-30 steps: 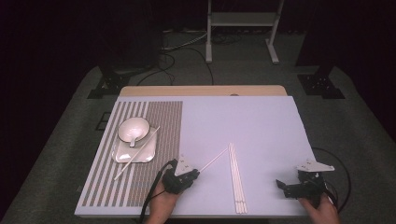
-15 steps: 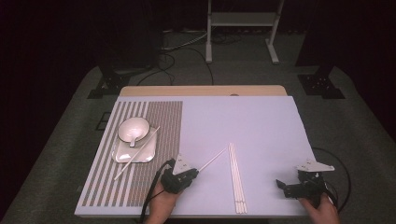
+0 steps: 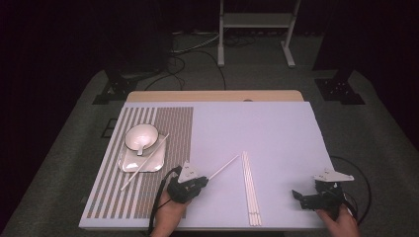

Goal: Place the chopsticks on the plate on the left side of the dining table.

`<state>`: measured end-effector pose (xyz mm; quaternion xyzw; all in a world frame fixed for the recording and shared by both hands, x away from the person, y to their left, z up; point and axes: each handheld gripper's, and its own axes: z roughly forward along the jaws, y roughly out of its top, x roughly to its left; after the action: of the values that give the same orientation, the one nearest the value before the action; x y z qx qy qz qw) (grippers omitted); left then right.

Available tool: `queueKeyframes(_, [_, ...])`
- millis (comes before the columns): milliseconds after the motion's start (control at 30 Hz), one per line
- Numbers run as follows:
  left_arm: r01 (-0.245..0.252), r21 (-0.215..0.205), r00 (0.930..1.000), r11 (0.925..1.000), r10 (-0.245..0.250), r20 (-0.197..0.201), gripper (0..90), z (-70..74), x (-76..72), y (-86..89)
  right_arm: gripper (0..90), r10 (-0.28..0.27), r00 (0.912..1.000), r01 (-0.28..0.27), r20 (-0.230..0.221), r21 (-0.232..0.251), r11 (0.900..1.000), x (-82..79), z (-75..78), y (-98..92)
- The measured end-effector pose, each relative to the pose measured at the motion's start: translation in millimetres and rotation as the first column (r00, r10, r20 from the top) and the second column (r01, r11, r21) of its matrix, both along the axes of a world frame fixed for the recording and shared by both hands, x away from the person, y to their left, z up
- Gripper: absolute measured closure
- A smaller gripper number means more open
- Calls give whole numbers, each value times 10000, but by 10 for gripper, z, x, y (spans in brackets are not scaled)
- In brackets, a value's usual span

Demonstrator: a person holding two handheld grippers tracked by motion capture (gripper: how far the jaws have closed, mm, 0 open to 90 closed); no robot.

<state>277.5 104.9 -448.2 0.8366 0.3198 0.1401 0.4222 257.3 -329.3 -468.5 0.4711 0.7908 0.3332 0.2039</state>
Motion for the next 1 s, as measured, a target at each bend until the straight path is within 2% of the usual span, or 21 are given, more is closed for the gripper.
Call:
queueKeyframes(467, [173, -280, 9998, 9995, -174, -40, 846, 75, 3, 89, 0, 1, 10000, -1, -1, 1, 10000, 0, 0, 0])
queueKeyframes(600, [205, -243, 9998, 9995, -206, -14, 846, 88, -4, 107, 0, 5, 10000, -5, 0, -1, 10000, 0, 0, 0])
queueKeyframes(1000, [-17, -290, 10000, 9996, 14, -90, 845, 139, -15, 220, 0, 8, 10000, -8, 4, 0, 10000, -1, 0, -1])
